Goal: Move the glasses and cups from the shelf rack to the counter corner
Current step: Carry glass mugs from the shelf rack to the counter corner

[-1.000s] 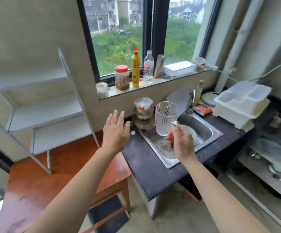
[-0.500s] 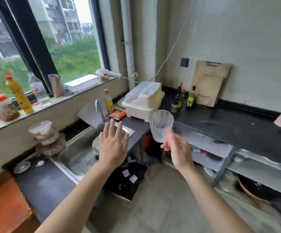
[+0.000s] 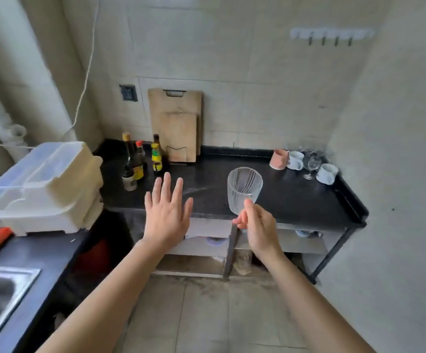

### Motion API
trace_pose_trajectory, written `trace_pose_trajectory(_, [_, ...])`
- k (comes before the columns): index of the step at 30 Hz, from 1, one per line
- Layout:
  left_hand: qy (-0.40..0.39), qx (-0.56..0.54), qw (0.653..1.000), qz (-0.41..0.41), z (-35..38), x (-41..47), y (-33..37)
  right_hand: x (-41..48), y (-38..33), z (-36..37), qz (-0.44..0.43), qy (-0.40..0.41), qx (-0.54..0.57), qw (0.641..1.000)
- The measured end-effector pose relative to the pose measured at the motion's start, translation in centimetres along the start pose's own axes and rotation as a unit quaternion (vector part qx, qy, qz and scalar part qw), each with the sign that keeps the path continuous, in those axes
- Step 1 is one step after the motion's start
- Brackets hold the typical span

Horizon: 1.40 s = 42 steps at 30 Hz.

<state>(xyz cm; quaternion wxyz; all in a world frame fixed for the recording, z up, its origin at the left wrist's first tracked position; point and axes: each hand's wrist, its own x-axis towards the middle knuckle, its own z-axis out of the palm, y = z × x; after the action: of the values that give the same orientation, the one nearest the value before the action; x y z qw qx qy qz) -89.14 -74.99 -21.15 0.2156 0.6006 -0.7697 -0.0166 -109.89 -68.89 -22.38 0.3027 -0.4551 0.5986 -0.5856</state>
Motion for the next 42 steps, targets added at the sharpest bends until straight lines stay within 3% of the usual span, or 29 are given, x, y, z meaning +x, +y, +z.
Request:
trace_pose_trajectory(7, [-0.059,-0.051,0.985,0.155,8.4,16.5,13.6,11.3,1.2,-11.6,0.03,0.142,-0.053,0.988])
trace_pose_trajectory(16, [-0.107,-0.028,0.954,0.278,19.7,25.9,27.9,20.5,8.9,-24.2,0.105,0.267,-0.066,0.956])
trace_pose_trajectory(23, [-0.208,0.075,0.952,0.212,29.8,32.6,33.3,32.4,16.9,-30.4,0.173,0.189,-0.06,0.965])
trace_pose_trajectory(31, [-0.215,0.094,0.963,0.133,35.0,39.0,34.7,45.4,20.8,-31.2,0.198,0.055,-0.097,0.974])
trace_pose_trajectory(42, [-0.33,0.077,0.934,0.115,43.8,44.5,30.5,53.4,26.1,-27.1,0.273,0.052,-0.111,0.954])
